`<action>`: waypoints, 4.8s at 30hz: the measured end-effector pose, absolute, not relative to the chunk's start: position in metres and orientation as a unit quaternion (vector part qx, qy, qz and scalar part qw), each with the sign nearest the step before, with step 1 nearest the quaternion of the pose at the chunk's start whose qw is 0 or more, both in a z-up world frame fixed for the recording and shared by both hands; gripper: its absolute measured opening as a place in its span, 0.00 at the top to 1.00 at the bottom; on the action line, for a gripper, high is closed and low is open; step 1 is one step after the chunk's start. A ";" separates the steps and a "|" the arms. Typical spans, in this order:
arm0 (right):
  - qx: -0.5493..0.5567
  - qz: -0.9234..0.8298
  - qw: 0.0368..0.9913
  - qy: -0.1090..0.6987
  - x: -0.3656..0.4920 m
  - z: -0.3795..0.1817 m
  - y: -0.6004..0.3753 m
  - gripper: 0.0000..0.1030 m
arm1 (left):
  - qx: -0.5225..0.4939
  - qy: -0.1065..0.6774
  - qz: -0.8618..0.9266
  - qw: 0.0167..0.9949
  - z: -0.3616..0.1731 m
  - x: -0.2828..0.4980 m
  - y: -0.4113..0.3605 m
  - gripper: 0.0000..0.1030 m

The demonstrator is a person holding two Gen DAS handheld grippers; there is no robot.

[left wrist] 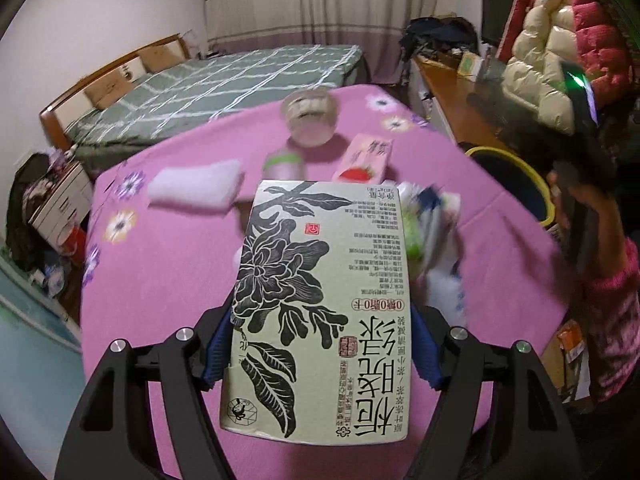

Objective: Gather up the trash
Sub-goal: 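Carry the carton over the yellow bin and open the left gripper, then grasp the blue-and-white ice-cream wrapper with the right gripper, then drop the wrapper into the yellow bin and return the right gripper to the table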

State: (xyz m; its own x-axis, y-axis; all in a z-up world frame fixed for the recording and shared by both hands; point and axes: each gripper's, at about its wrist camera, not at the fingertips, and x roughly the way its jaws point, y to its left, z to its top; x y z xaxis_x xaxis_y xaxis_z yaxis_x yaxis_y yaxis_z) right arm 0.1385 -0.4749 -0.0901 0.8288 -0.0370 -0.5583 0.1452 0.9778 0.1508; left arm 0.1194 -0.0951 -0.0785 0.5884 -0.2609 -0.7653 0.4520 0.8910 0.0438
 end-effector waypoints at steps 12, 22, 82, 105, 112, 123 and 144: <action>0.099 -0.156 0.949 0.256 -0.023 -0.065 -0.547 0.18 | 0.119 0.366 -0.335 0.860 -0.040 0.161 -0.269 0.30; 0.125 -0.207 0.936 0.255 -0.069 -0.074 -0.585 0.18 | 0.145 0.394 -0.401 0.814 -0.071 0.193 -0.444 0.30; 0.047 0.123 0.890 0.437 0.097 -0.134 -0.298 0.48 | -0.070 0.294 0.134 0.944 -0.111 0.255 0.077 0.04; 0.092 0.116 0.910 0.387 0.082 -0.100 -0.344 0.91 | -0.079 0.309 0.157 0.935 -0.118 0.258 0.085 0.04; 0.103 -0.041 0.921 0.373 0.110 -0.101 -0.442 0.91 | -0.080 0.308 0.154 0.935 -0.119 0.257 0.085 0.04; 0.110 -0.183 0.880 0.425 0.164 -0.151 -0.536 0.89 | -0.081 0.310 0.153 0.935 -0.118 0.258 0.085 0.04; 0.089 -0.079 0.946 0.300 0.253 -0.122 -0.442 0.42 | -0.047 0.301 0.154 0.940 -0.120 0.260 0.069 0.04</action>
